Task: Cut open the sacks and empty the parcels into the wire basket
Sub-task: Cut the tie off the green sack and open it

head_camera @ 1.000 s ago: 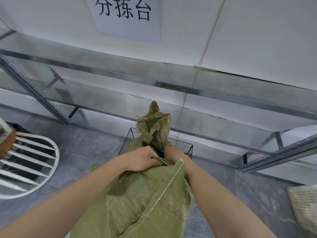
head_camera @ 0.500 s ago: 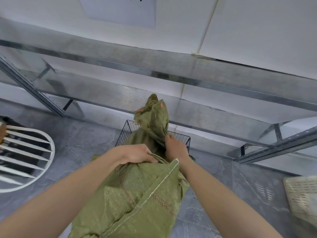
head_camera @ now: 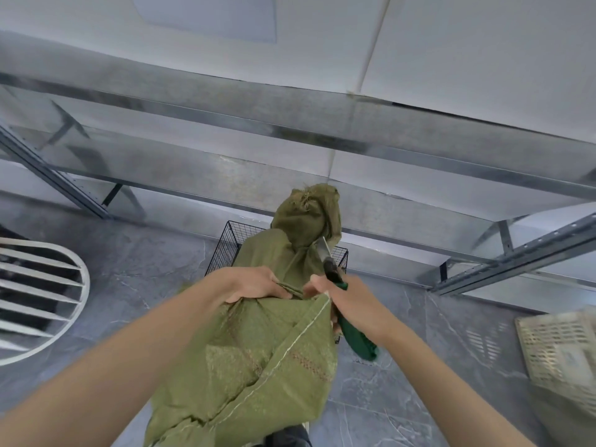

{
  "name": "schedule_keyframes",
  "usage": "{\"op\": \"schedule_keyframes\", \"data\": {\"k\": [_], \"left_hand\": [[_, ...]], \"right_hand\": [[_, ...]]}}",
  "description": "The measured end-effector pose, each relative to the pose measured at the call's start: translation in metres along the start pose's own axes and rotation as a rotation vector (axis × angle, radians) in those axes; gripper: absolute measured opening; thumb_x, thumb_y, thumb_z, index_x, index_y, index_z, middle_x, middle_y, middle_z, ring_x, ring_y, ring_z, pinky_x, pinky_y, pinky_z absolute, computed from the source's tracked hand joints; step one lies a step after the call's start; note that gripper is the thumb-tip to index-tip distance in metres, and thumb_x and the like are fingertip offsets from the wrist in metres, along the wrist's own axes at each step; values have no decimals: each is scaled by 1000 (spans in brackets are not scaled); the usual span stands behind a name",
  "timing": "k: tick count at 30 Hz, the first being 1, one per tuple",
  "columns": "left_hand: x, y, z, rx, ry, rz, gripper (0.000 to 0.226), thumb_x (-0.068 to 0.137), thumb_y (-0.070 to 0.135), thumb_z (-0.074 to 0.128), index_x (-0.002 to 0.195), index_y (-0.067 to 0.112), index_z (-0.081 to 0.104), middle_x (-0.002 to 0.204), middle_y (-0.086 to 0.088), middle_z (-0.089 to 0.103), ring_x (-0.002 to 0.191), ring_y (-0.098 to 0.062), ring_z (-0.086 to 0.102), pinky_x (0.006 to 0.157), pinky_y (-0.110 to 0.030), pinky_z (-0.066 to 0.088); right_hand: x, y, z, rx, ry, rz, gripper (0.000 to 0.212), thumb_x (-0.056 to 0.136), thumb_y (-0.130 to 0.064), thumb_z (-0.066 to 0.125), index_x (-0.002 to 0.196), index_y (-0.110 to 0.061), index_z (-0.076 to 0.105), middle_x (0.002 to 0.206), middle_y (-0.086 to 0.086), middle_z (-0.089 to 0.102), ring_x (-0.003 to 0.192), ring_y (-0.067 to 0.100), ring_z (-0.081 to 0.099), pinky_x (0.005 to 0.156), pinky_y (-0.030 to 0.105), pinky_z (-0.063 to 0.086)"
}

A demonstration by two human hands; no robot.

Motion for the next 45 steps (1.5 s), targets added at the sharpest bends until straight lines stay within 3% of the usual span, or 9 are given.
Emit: {"op": "schedule_keyframes", "data": {"k": [3,7,10,16,22,27,33,36,45], "left_hand": [[3,-10,1,12,-6,-30,31,88,34,63,96,5,71,92,-11,72,85,-27,69,86,-39,55],[8,-20,7,119,-33,-69,34,87,38,63,102,8,70,96,-10,72,90,-26,70,85,-39,56],[7,-26,12,238,-69,-113,42,87,42,61,113,9,66,108,-10,68,102,-29,65,93,-43,52],[1,-41,15,255,-171,-194,29,86,45,63,93,17,68,111,-8,68,97,-23,65,94,-38,51],[-5,-51,17,366,-229,-184,40,93,41,54,121,15,62,131,-4,58,116,-22,56,89,-23,47],[1,-67,11,344,-216,-245,41,96,29,52,131,7,53,139,-10,49,110,-15,50,76,-13,46],[10,-72,0,221,-173,-220,59,77,51,69,121,13,62,125,-7,62,117,-25,58,98,-35,47],[16,-63,-13,131,-30,-175,58,73,51,74,114,11,67,111,-8,70,102,-25,67,92,-37,52],[26,-32,-32,282,198,-49,33,100,39,39,95,16,61,101,1,52,91,-17,51,89,-28,37]], "right_hand": [[-30,3,29,11,-178,50,60,70,-81,49,105,-36,68,51,-2,53,44,15,52,47,28,51],[-49,9,56,-44,-243,24,52,75,-37,76,121,-24,56,77,0,55,56,10,49,52,23,48],[-48,13,62,-33,-167,41,21,84,-16,68,98,-5,57,67,4,47,46,6,45,48,22,46],[-34,28,61,81,-75,160,31,90,-10,60,63,-11,45,49,4,46,36,14,43,43,23,39],[-30,40,80,263,-128,232,27,88,-10,62,64,-10,51,49,5,46,39,16,42,45,22,39],[-25,53,92,353,-166,299,20,86,-12,64,68,-11,54,50,4,45,41,16,40,46,24,39],[-10,59,88,410,-151,348,24,86,-9,63,64,-12,54,47,3,43,40,16,39,45,21,37],[1,61,75,481,-99,379,30,88,-7,60,59,-12,52,44,2,42,37,16,38,44,20,36],[30,68,45,759,28,428,28,89,-14,55,62,-14,51,43,-1,42,36,14,39,45,22,35]]}}
Point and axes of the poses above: each hand's wrist, its own x-axis towards the middle knuckle, its own z-axis out of the palm, y = z × x, the point moved 9 cm from there along x, towards the middle knuckle
